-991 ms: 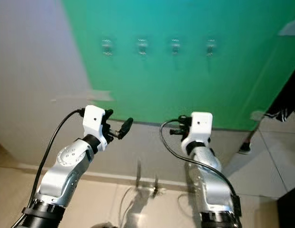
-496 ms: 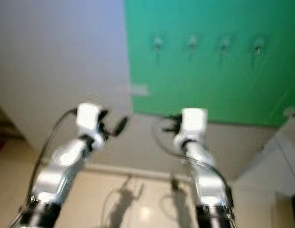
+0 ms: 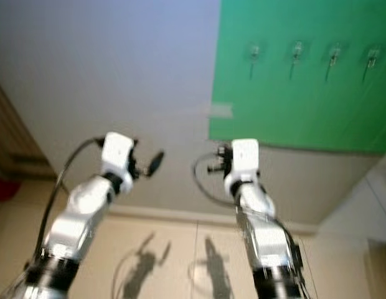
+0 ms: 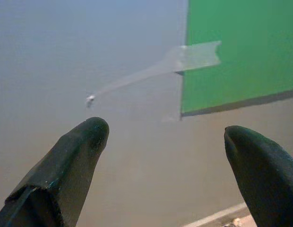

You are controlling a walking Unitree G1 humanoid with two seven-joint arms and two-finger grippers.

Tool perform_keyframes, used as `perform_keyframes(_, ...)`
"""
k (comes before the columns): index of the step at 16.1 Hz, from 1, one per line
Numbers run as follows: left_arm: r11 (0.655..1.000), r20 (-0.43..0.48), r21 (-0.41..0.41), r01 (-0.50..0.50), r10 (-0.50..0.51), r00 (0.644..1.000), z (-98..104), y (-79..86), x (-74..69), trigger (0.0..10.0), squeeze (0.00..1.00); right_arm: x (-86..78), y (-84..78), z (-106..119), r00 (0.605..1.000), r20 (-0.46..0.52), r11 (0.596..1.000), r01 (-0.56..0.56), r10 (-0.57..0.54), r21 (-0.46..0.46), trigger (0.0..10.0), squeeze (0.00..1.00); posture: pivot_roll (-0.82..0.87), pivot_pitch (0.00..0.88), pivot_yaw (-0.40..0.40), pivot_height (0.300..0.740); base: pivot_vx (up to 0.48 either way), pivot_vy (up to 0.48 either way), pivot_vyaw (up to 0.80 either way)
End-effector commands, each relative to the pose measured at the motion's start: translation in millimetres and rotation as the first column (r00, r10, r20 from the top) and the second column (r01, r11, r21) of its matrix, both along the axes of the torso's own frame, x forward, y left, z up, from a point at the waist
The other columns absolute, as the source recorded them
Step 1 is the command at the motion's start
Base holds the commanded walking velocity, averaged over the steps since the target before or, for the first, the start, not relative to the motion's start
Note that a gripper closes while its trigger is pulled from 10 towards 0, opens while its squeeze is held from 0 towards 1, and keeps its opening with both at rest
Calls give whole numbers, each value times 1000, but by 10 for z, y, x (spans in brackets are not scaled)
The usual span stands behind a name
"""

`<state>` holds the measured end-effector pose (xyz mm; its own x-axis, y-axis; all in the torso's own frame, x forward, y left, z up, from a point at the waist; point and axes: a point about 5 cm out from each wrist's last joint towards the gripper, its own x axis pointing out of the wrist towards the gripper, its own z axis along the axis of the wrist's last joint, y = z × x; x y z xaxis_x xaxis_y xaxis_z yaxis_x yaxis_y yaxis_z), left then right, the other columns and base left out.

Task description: Hang keys on a hook

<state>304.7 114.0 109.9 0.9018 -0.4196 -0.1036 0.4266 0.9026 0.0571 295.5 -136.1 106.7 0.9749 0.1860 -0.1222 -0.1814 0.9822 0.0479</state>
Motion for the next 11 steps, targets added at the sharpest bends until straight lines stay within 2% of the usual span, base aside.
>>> perform_keyframes(1, 1000, 33, 2, 24, -24, 999, 63, -76, 33, 10000, 0, 28, -62, 4, 1000, 6, 1000, 17, -17, -18, 10000, 0, -69, 0, 27, 715, 0, 0, -456)
perform_keyframes(4, 999, 38, -20, 48, -47, 998, 80, -93, 46, 10000, 0, 27, -44, 5, 1000, 15, 1000, 6, -5, -30, 10000, 0, -77, 0, 33, 715, 0, 0, -483)
perform_keyframes(9, 998, 61, 4, 62, -62, 996, 96, -92, 88, 10000, 0, 18, 10, -18, 1000, 19, 1000, -14, 14, -25, 10000, 0, -76, 0, 35, 707, 0, 0, -483)
perform_keyframes(11, 995, 77, 3, 97, -97, 992, 115, -104, 75, 10000, 0, 25, 12, -36, 1000, 14, 1000, -10, 10, -19, 10000, 0, -77, 0, 38, 699, 0, -480, -472)
